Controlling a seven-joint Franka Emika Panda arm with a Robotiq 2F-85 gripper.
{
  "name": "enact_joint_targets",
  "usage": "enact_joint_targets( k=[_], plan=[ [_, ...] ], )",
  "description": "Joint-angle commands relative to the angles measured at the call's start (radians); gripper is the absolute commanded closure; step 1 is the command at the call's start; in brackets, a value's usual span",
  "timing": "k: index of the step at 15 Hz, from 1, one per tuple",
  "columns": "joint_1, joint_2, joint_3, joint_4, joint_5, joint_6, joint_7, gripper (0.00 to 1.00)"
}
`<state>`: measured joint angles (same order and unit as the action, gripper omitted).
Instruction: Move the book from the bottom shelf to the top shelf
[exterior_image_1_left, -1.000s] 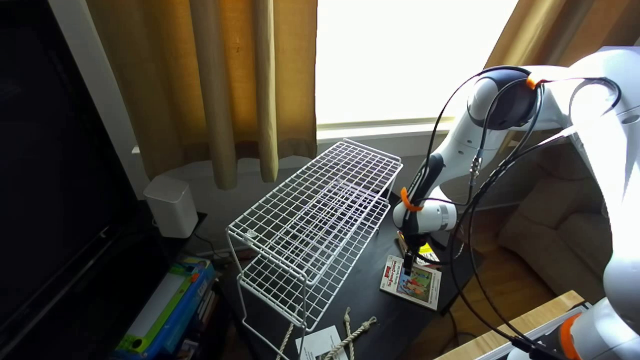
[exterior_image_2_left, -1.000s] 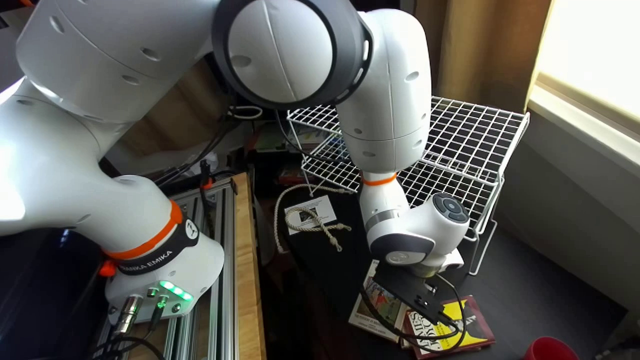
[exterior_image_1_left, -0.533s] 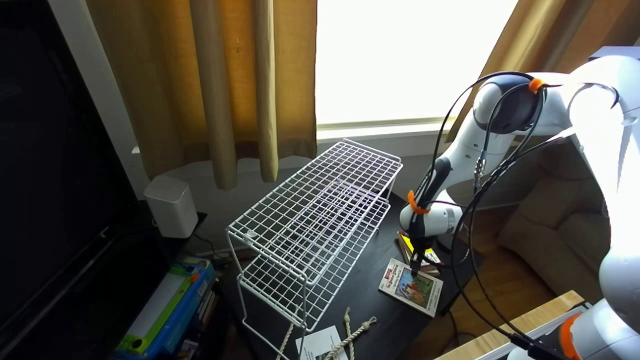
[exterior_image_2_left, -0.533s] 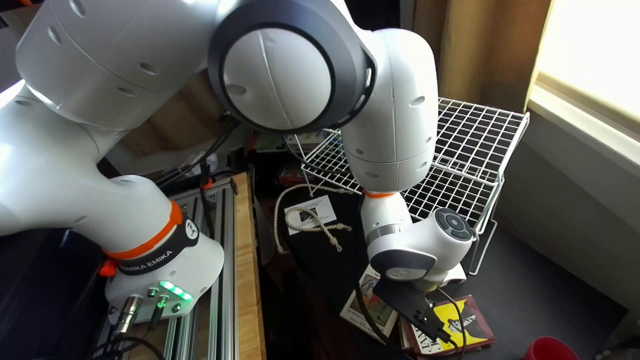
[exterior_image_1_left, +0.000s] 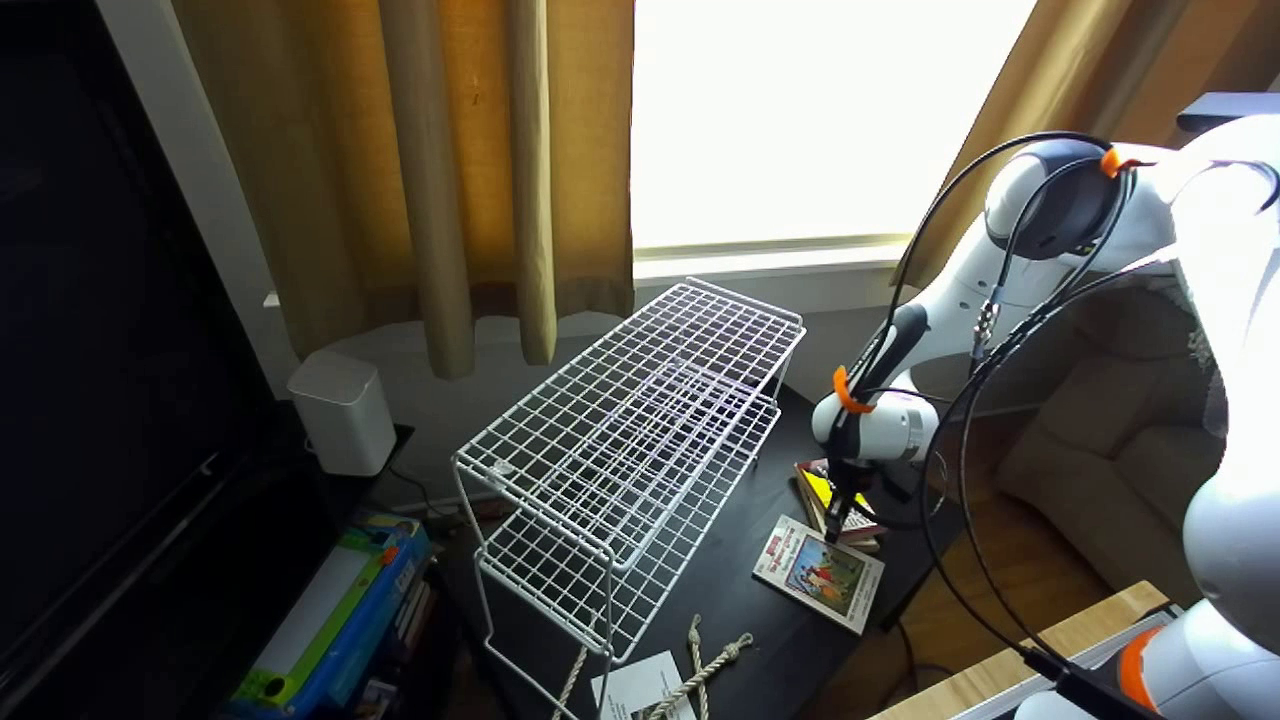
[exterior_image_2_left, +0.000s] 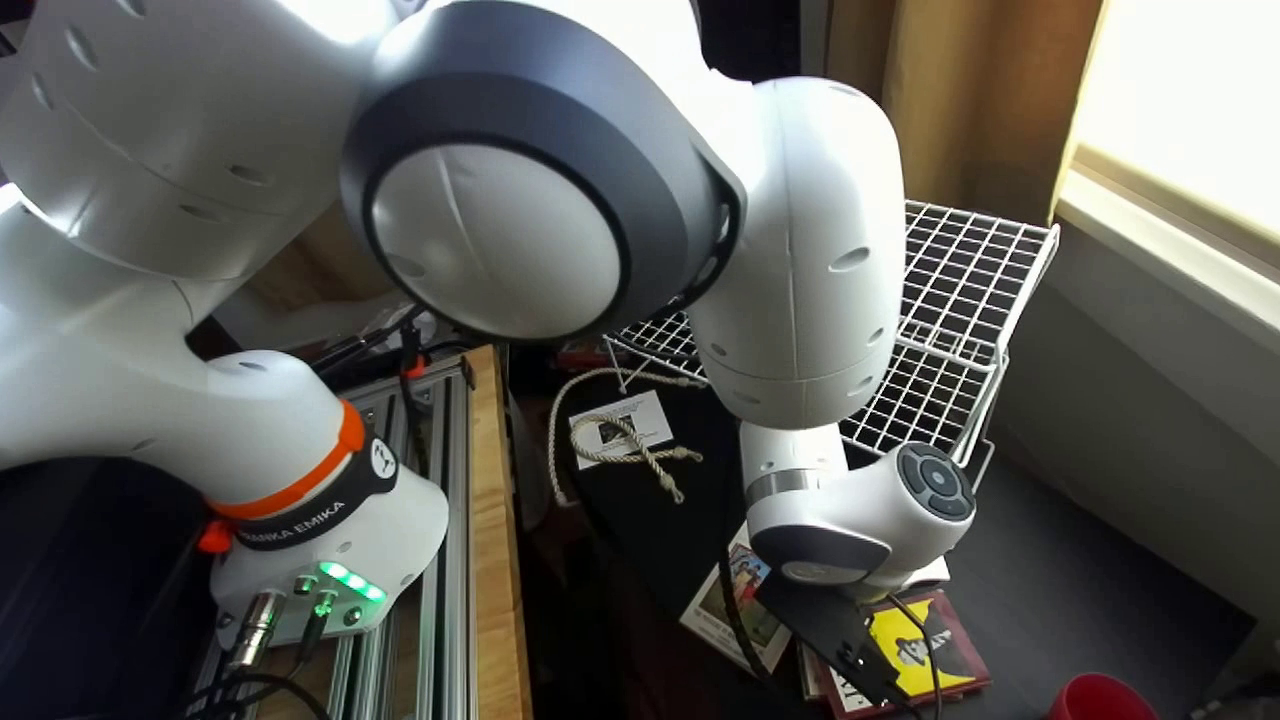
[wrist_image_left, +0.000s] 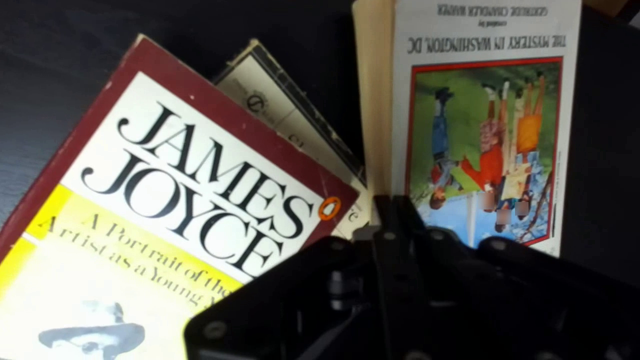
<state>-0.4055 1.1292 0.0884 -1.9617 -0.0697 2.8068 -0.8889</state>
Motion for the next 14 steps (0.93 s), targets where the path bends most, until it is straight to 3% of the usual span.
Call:
enact_joint_targets(
  k=[1,7,14],
  plan=[
    [-0.097,-0.011,0.072,-0.002,-0.014,-0.057,-0.070,0.99],
    [-0.158,-0.156,0.117,-0.121,0.029,-0.142,-0.110,0.99],
    [-0.190,-0.257,0.150,-0.131,0.128,-0.336,-0.208,0.99]
  ],
)
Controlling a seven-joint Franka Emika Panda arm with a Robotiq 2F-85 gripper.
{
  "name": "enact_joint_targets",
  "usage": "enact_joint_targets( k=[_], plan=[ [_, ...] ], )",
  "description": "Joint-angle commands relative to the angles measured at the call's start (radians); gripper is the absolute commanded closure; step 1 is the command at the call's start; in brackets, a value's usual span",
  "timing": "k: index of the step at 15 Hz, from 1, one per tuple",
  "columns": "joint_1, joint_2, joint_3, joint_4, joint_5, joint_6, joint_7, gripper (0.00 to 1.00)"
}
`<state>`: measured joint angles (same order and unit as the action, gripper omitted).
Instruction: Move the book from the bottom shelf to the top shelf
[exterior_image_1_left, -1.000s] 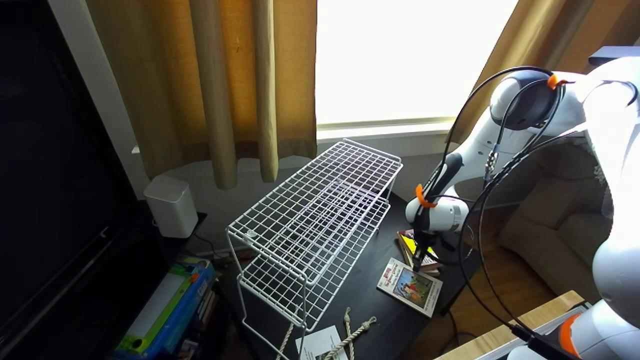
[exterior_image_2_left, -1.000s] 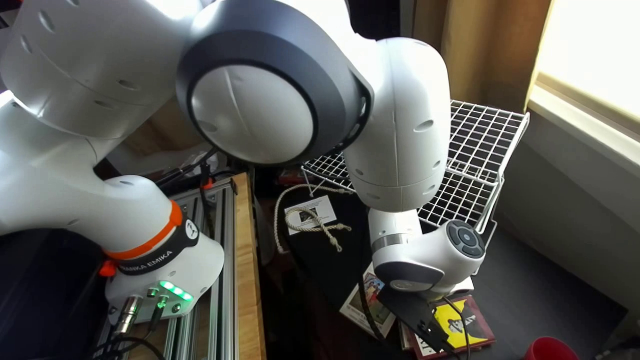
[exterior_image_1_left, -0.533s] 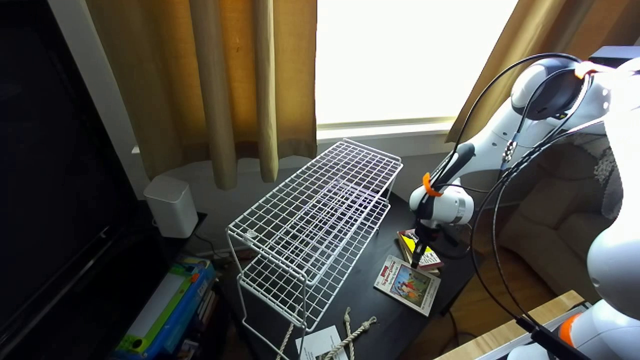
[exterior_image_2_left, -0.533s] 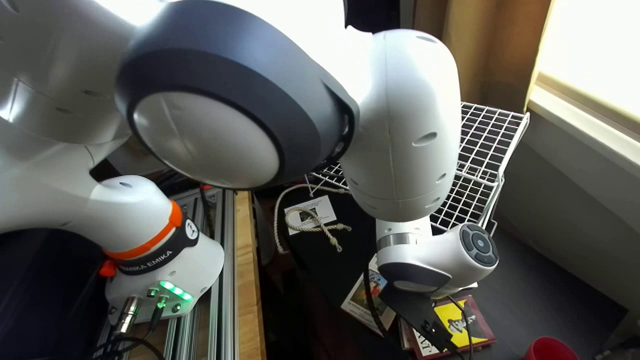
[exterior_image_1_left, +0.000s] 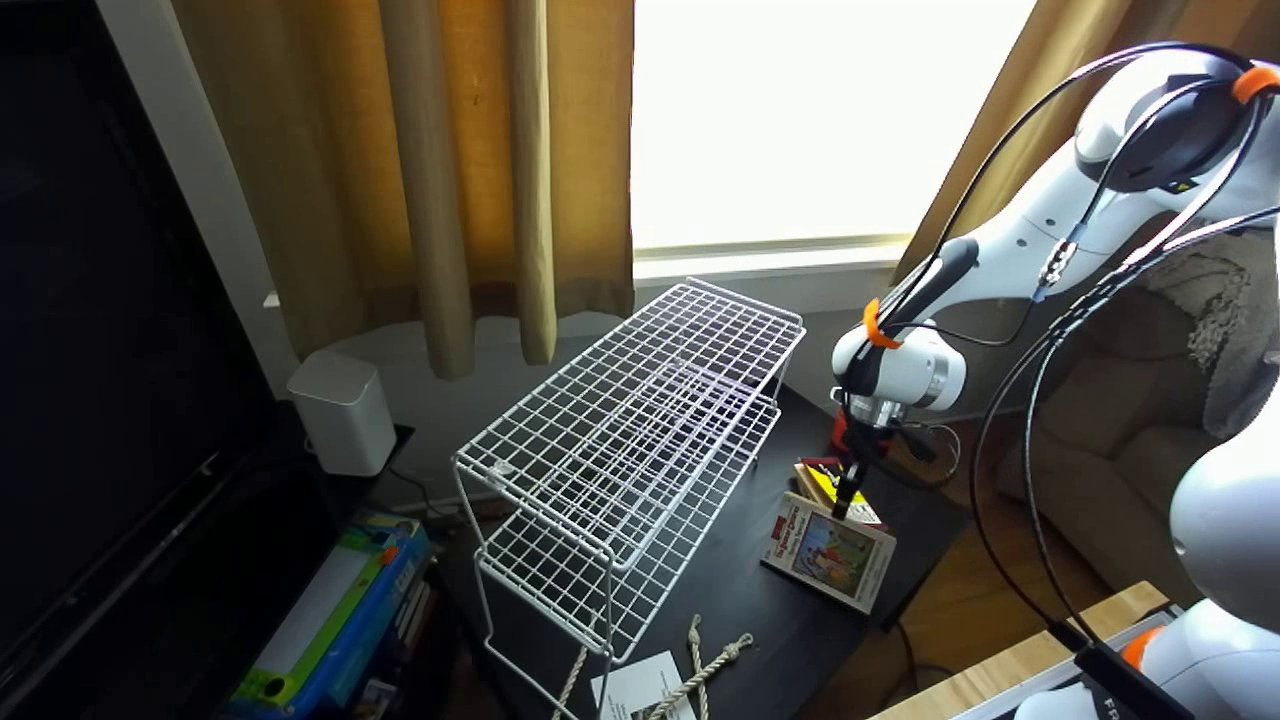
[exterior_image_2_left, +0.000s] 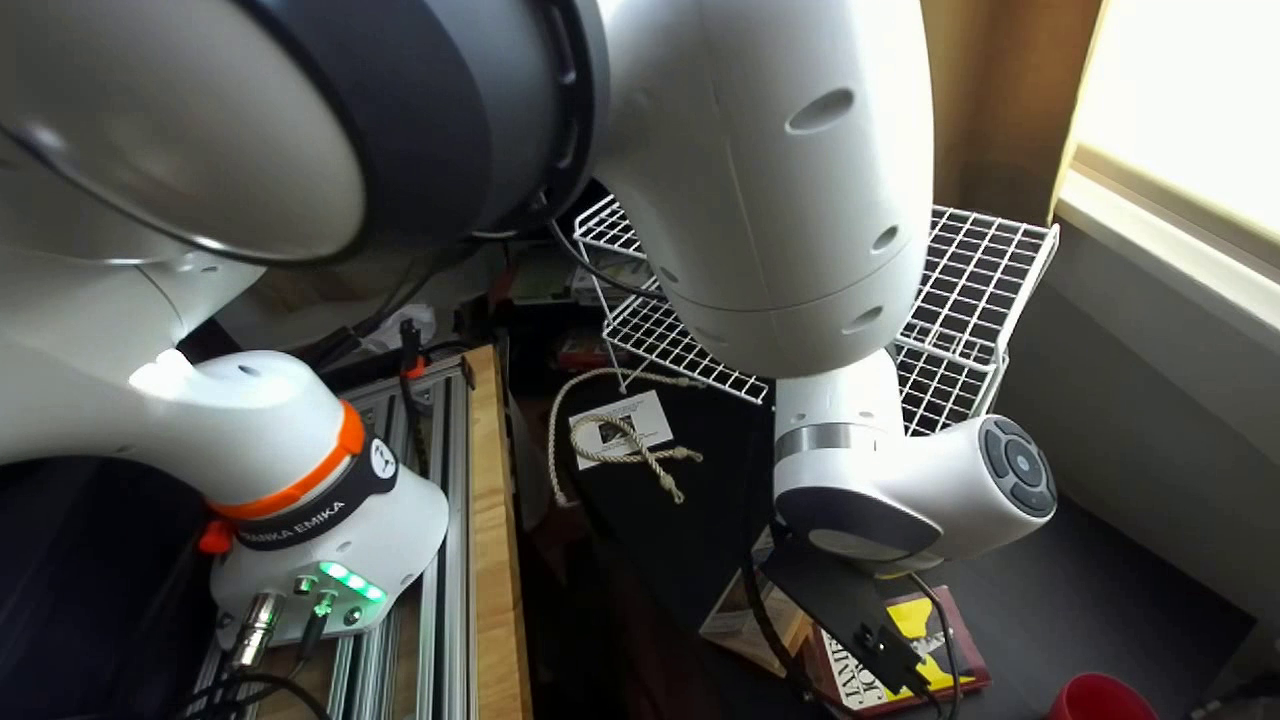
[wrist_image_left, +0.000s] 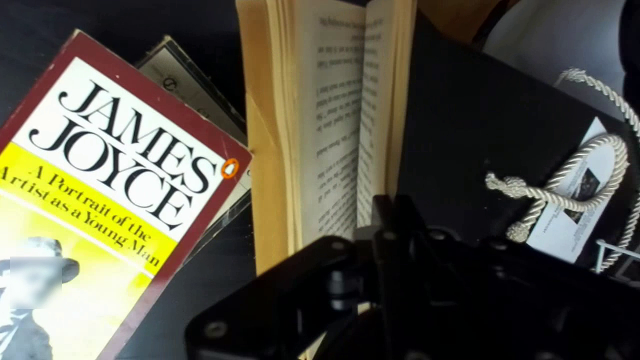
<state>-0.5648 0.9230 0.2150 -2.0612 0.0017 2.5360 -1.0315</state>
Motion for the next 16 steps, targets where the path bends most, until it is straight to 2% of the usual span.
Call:
enact_joint_targets(
  k=[1,4,11,16],
  plan=[
    [-0.029,-0.067,0.024,-0.035,0.080,-0.088,-0.081,0.99],
    [-0.013,-0.121,0.022,-0.061,0.139,-0.142,-0.127,0.99],
    [0.042,-0.297,-0.010,-0.172,0.241,-0.215,-0.123,0.99],
    [0.109,-0.445,-0.081,-0.273,0.246,-0.289,-0.110,0.99]
  ],
)
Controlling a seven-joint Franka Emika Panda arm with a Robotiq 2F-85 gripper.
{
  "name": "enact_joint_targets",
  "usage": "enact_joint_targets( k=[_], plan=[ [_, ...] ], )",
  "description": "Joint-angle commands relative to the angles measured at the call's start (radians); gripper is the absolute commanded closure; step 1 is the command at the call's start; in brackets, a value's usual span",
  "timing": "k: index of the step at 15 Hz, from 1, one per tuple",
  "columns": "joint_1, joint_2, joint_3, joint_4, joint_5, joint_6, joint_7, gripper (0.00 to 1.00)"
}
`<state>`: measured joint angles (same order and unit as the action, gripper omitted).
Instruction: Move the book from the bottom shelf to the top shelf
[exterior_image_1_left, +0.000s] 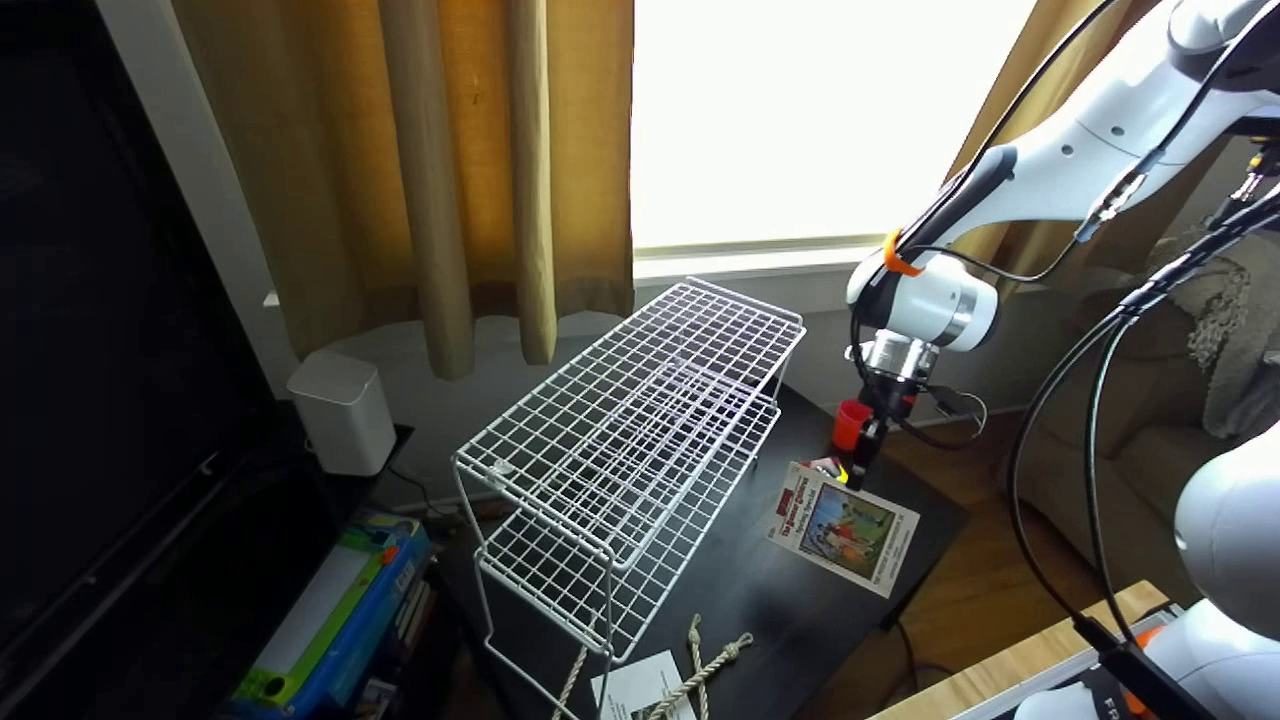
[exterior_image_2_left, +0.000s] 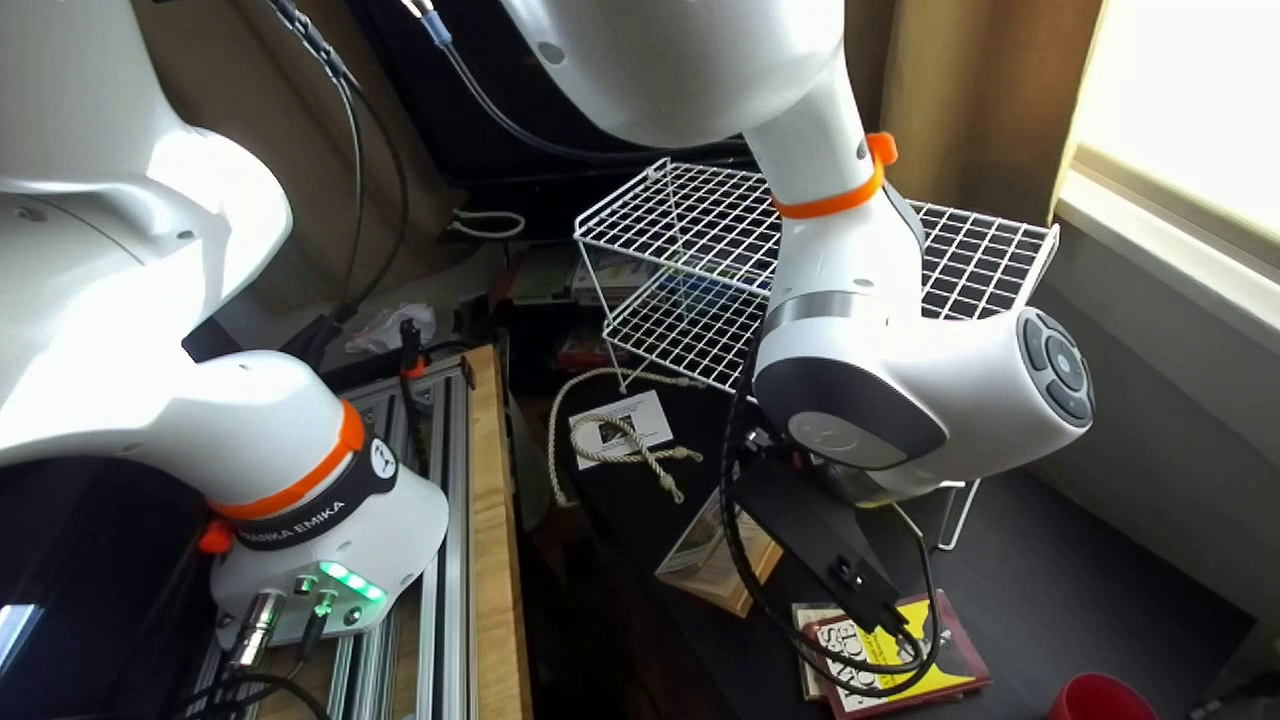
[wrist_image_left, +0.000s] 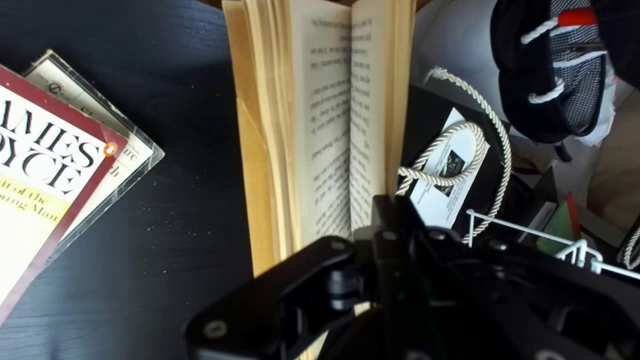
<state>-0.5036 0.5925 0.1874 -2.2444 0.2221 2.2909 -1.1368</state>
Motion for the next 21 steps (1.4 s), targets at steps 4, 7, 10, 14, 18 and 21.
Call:
enact_joint_targets(
  k=[4,7,10,14,18,21],
  plan=[
    [0.100,-0.106,-0.105,-0.070,0.028,-0.045,-0.020,0.96],
    [0.114,-0.098,-0.113,-0.059,0.026,-0.044,-0.018,0.96],
    [0.115,-0.090,-0.113,-0.055,0.026,-0.044,-0.018,0.96],
    [0.117,-0.145,-0.128,-0.087,0.023,-0.050,-0.037,0.99],
    [0.110,-0.237,-0.148,-0.129,0.031,-0.099,-0.088,0.99],
    [0.106,-0.323,-0.169,-0.149,0.068,-0.154,-0.153,0.99]
  ],
)
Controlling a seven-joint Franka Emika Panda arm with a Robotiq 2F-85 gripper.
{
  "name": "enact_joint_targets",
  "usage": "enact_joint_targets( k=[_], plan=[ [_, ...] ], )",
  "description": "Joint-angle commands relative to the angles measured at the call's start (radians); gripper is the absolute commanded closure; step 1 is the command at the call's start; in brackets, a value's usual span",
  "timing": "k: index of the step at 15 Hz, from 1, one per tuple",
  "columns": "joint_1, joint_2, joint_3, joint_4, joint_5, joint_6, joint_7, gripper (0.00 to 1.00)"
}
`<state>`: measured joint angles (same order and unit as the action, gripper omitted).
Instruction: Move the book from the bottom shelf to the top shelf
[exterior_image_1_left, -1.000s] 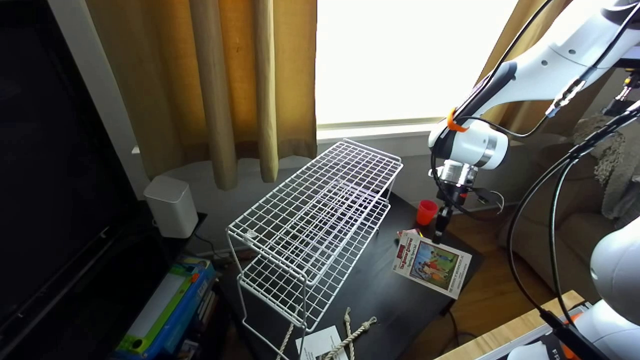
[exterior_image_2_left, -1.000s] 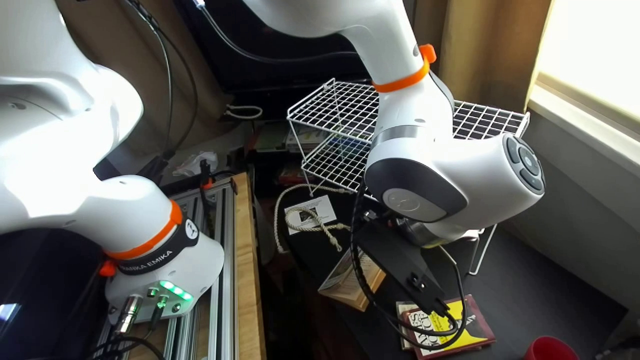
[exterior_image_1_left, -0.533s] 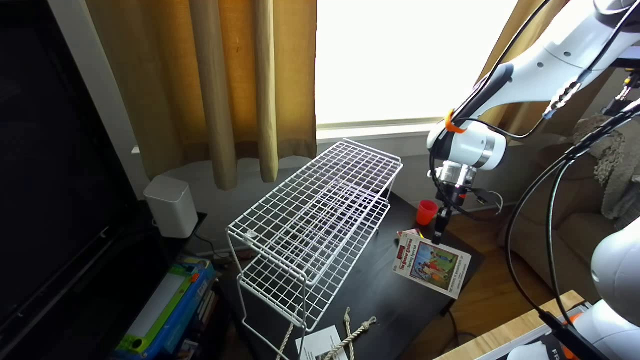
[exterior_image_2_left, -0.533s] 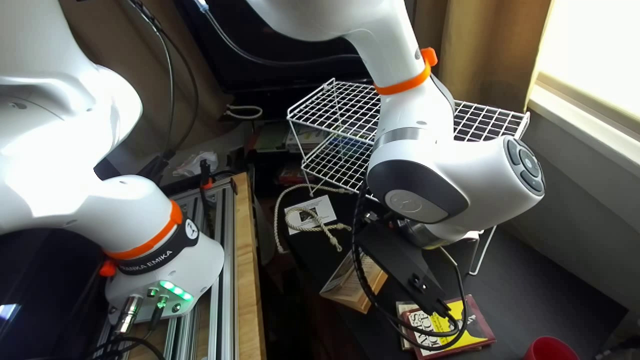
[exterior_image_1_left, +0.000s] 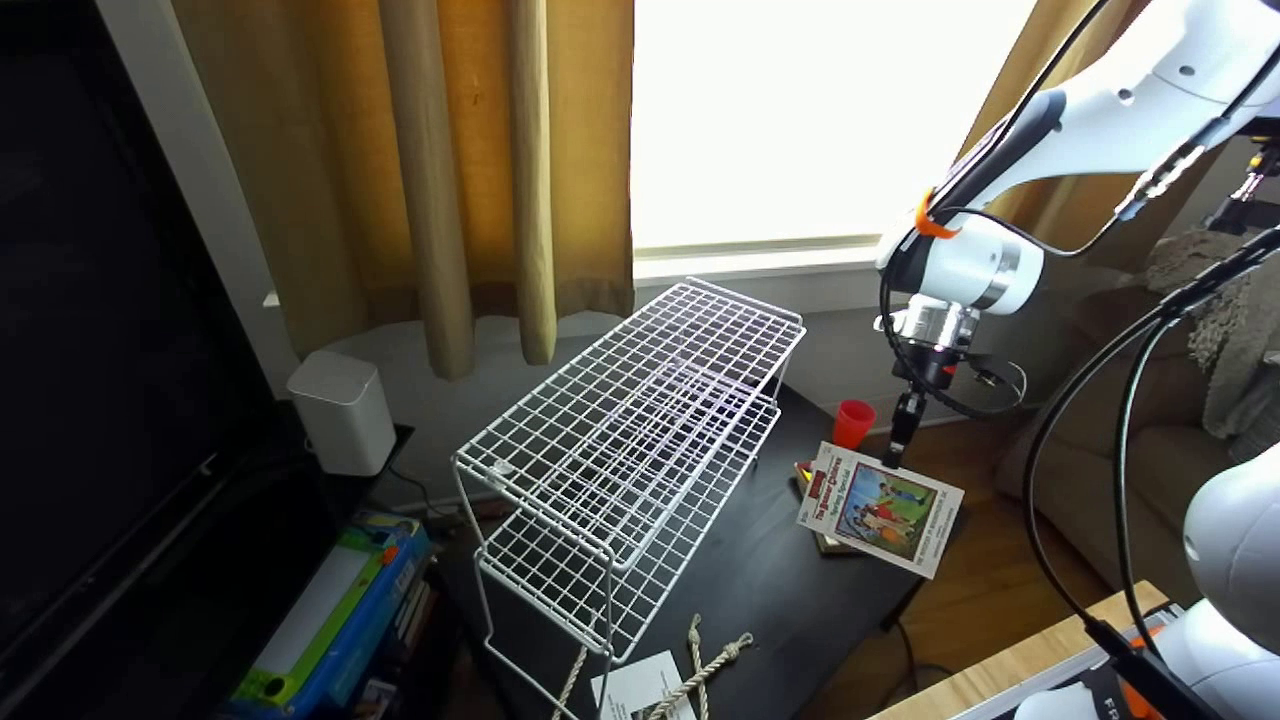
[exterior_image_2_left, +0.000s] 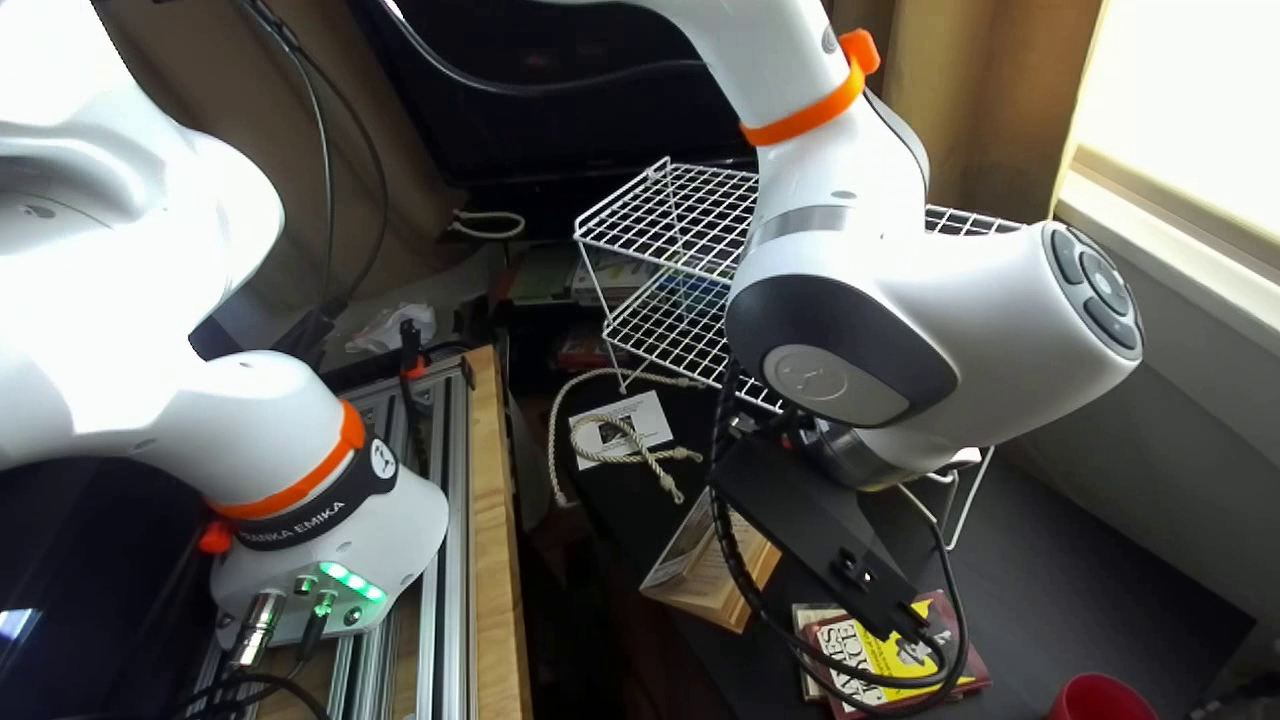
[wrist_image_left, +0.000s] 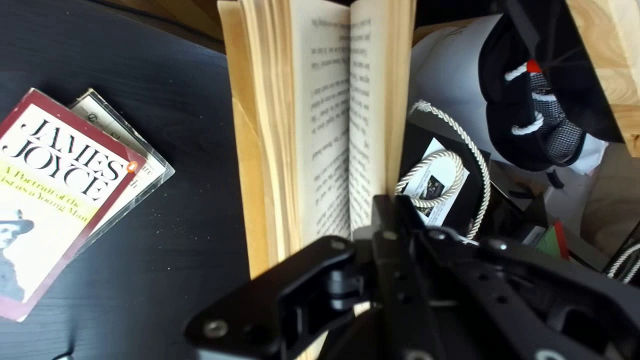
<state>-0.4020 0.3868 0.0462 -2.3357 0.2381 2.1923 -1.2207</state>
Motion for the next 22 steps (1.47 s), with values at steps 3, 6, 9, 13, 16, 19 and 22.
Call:
enact_joint_targets(
  k=[3,6,9,13,16,19,22],
  plan=[
    [0.024,-0.198,-0.067,-0.056,0.065,-0.138,-0.109,0.99],
    [0.043,-0.276,-0.109,-0.045,0.063,-0.223,-0.132,0.99],
    [0.064,-0.340,-0.152,-0.023,0.056,-0.311,-0.154,0.99],
    [0.090,-0.402,-0.200,0.019,0.076,-0.381,-0.167,0.99],
    [0.117,-0.419,-0.215,0.069,0.103,-0.400,-0.164,0.99],
    [0.149,-0.411,-0.211,0.130,0.155,-0.390,-0.151,0.99],
    [0.187,-0.385,-0.197,0.215,0.204,-0.385,-0.144,0.99]
  ],
)
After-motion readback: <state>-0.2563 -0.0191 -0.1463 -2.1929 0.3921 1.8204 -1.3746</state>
